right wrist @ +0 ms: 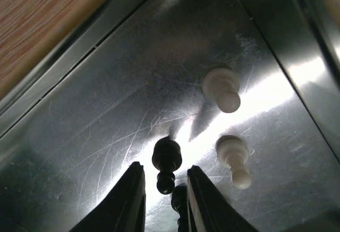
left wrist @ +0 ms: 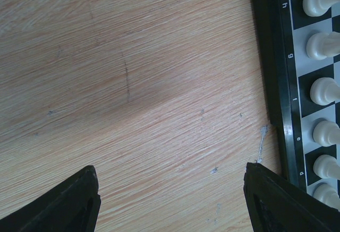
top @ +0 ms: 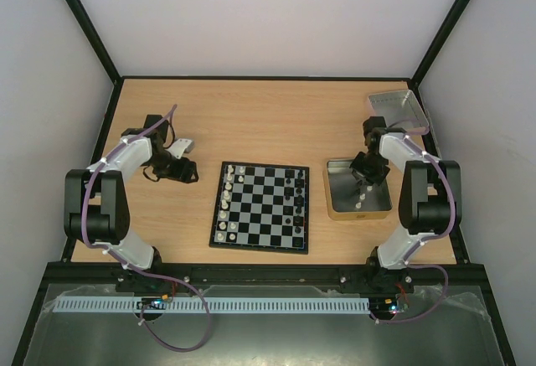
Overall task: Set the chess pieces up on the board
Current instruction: Pick up the chess piece from the storage box.
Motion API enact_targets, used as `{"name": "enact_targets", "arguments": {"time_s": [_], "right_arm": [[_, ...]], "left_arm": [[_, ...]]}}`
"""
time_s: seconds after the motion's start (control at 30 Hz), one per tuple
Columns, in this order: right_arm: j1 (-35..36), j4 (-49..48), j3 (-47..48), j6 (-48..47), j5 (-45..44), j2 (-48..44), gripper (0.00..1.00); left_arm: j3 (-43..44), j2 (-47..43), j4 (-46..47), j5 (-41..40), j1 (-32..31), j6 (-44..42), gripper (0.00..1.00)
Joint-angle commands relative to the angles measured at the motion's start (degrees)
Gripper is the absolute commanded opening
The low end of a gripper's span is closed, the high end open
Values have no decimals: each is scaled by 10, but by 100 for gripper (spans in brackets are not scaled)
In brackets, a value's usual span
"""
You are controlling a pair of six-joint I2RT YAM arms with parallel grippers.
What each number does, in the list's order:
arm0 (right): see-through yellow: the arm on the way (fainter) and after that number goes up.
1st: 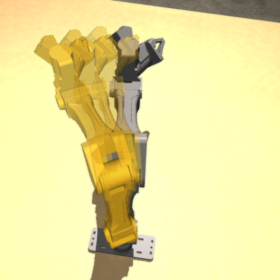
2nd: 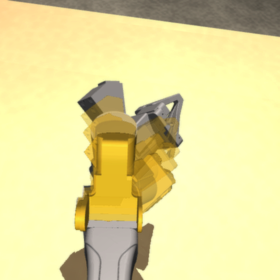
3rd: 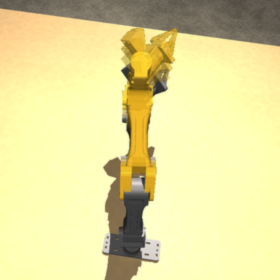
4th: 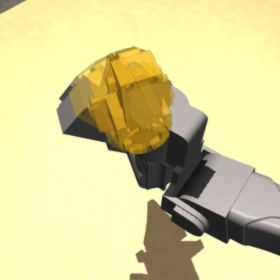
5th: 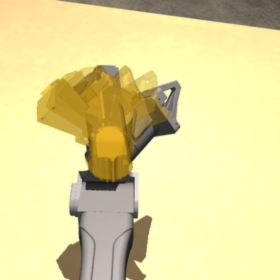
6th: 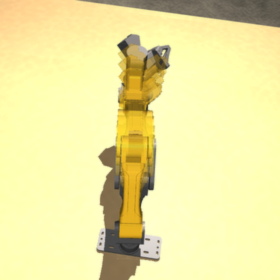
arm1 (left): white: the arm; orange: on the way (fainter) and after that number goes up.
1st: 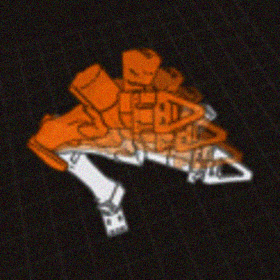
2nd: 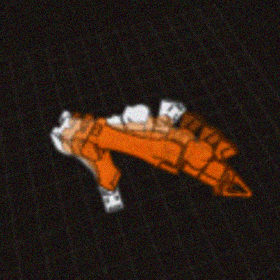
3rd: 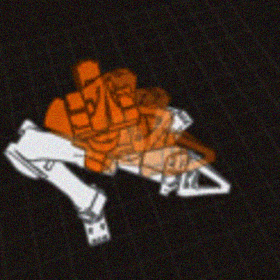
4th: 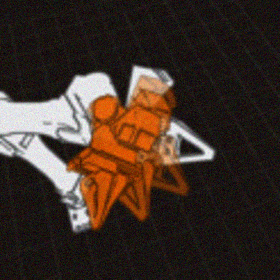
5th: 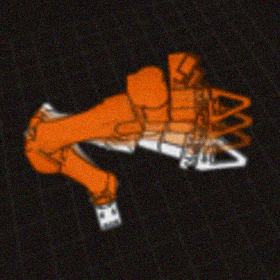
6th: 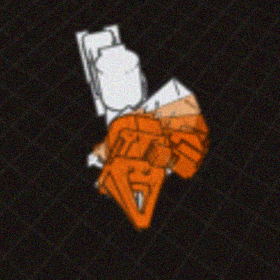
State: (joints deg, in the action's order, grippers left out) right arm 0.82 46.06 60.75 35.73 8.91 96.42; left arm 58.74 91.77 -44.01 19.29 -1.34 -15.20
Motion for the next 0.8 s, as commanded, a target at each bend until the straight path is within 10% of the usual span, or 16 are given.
{"name": "enact_targets", "arguments": {"time_s": [0.0,0.77], "right_arm": [[-7,-5,8,-8,-12,14,19],[29,19,-2,-13,-41,-37,2]], "left_arm": [[-6,2,-6,5,-2,-2,74],[-7,4,-3,6,-2,-1,74]]}}
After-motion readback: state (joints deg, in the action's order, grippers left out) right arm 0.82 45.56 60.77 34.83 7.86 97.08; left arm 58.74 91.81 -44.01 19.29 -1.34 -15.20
